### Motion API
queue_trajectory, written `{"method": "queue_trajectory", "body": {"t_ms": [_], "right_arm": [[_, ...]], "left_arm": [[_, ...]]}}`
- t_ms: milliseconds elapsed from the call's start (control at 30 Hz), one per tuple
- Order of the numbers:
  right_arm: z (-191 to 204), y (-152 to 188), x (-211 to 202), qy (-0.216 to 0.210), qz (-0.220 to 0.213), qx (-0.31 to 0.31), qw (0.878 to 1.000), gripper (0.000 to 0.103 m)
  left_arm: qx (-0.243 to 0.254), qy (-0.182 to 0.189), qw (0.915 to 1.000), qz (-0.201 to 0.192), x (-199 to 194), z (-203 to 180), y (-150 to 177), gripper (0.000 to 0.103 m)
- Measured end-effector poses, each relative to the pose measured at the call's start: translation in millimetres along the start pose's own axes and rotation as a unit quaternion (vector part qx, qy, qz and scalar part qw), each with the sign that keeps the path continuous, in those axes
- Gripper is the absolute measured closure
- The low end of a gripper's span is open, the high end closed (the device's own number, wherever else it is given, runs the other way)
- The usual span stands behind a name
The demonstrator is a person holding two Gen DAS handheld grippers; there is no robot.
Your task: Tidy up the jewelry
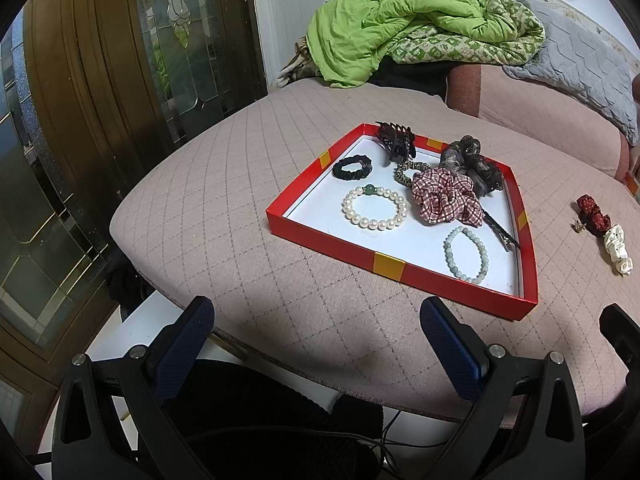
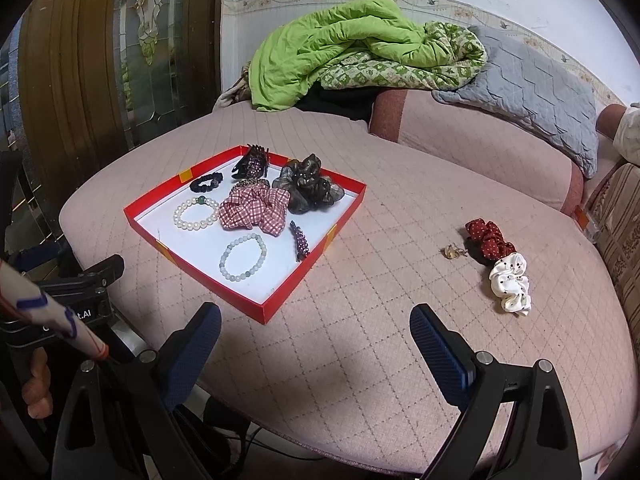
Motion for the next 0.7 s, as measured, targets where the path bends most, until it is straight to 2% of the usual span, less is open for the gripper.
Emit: {"method": "queue_trajectory", "body": {"t_ms": [700], "right_arm": [[-0.1, 2.0, 2.3, -0.003, 0.004, -0.001, 1.000, 0.006]], "left_arm": [[0.006, -0.009, 0.9999, 0.002, 1.7, -1.7, 2.7, 0.001]]}}
Point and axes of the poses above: each gripper's, at about its wrist camera, not at the fingertips, and x roughly the way its jaws point, z to its left, y to its underside, the point moved 3 cm from there along x, roughly the way its jaws point, and after that the axes turned 5 degrees about -y, right-handed, at the moved point
